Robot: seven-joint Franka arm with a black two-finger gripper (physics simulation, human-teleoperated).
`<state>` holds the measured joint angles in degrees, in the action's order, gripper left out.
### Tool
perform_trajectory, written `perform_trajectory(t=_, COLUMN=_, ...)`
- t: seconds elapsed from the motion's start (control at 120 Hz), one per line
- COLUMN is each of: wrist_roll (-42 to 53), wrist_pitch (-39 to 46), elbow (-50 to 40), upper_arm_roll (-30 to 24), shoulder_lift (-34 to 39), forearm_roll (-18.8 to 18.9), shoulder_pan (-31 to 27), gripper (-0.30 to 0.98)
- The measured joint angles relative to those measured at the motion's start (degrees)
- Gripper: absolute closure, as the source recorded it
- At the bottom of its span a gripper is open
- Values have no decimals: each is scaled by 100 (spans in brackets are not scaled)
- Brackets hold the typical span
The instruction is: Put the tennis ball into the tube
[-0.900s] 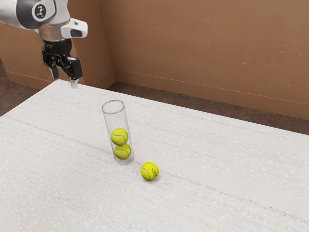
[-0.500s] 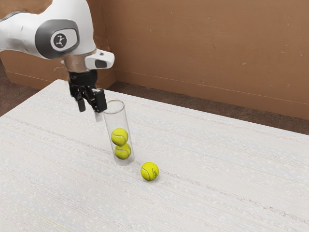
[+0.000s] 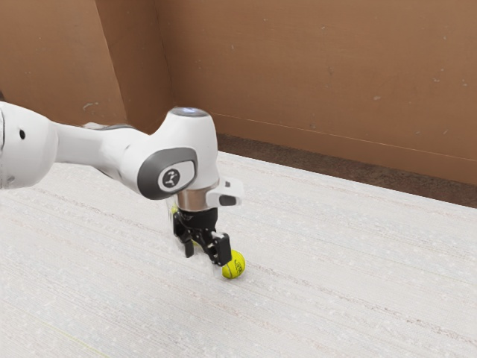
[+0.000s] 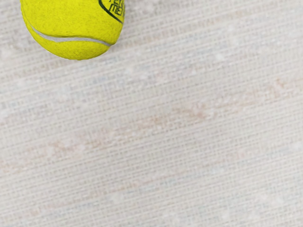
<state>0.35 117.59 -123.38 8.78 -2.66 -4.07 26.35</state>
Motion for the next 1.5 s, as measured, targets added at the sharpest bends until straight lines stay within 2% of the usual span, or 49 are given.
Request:
perform_trajectory(t=0.517, wrist_roll=126, wrist_pitch=966, elbow=616, upper_arm_roll=8, shoulder_lift=-1250, forearm_roll=-79, shoulder_pan=-268, gripper=0)
perform_trajectory(t=0.608, wrist_roll=217, wrist_pitch=1036, elbow=808, upper_arm_roll=35, shoulder_lift=-1501, forearm_roll=-272, shoulder_pan=-285, gripper=0)
perform_trajectory(t=1.5, wrist_roll=1015, wrist_pitch=1323, elbow=1463, upper_arm_roll=53, shoulder_lift=-2437, forearm_roll=-985, shoulder_pan=-533, gripper=0)
